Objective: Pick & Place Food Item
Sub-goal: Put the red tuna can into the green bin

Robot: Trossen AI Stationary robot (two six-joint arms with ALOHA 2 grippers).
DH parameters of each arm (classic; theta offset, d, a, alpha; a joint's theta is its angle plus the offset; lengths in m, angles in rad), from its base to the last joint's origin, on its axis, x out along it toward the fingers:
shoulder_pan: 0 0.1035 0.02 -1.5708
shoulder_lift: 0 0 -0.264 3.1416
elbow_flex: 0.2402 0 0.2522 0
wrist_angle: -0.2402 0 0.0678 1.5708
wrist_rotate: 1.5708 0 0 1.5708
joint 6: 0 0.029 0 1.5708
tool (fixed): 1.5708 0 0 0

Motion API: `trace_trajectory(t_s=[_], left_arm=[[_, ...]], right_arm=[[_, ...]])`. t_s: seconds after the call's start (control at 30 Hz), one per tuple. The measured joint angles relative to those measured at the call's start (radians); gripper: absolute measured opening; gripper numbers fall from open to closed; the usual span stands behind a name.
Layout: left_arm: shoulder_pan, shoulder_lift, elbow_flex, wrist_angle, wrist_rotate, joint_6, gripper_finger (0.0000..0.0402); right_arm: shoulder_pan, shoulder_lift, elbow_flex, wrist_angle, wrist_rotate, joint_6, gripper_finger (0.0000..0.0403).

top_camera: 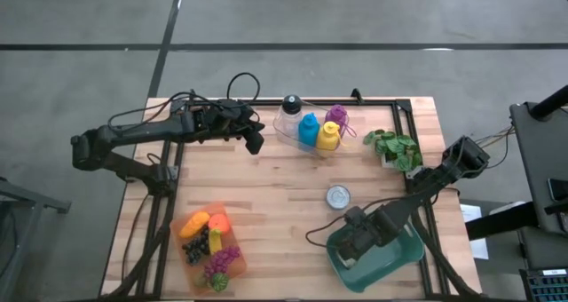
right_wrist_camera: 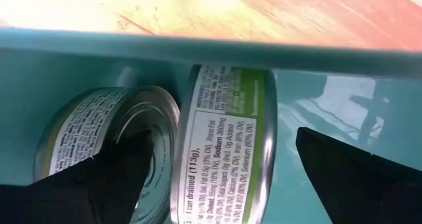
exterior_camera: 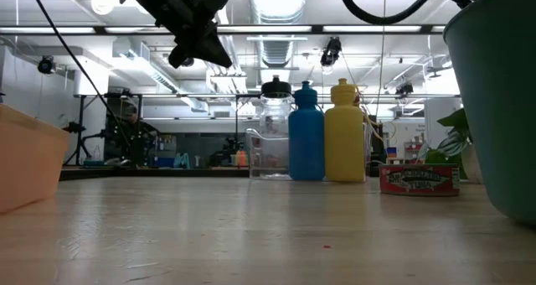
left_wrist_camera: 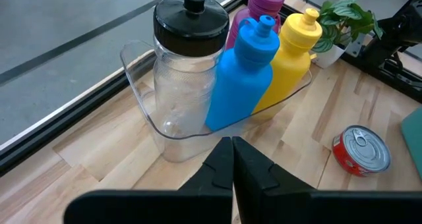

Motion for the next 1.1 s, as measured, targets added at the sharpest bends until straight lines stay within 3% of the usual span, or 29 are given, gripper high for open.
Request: trace_trajectory(t_s=[0.23, 0.7, 0.87, 1.1], left_arm=[[0.000, 0.000, 0.000, 0.000, 0.000, 0.000, 0.0001], [0.000, 0.000, 0.000, 0.000, 0.000, 0.000, 0.0001], [0.000, 0.000, 0.000, 0.001, 0.000, 0.000, 0.0001], [0.000, 0.000, 0.000, 0.001, 0.000, 0.000, 0.0001]], right_arm=[[0.000, 0.000, -0.003, -0.003, 0.037, 0.060, 0.0371], [0.000, -0.005, 0.050, -0.018, 0.049, -0.004, 0.0371], [-0.002, -0.026, 0.139, -0.144, 0.050, -0.058, 0.0371], [-0.002, -0.044, 0.328, -0.452, 0.054, -0.153, 0.0371]])
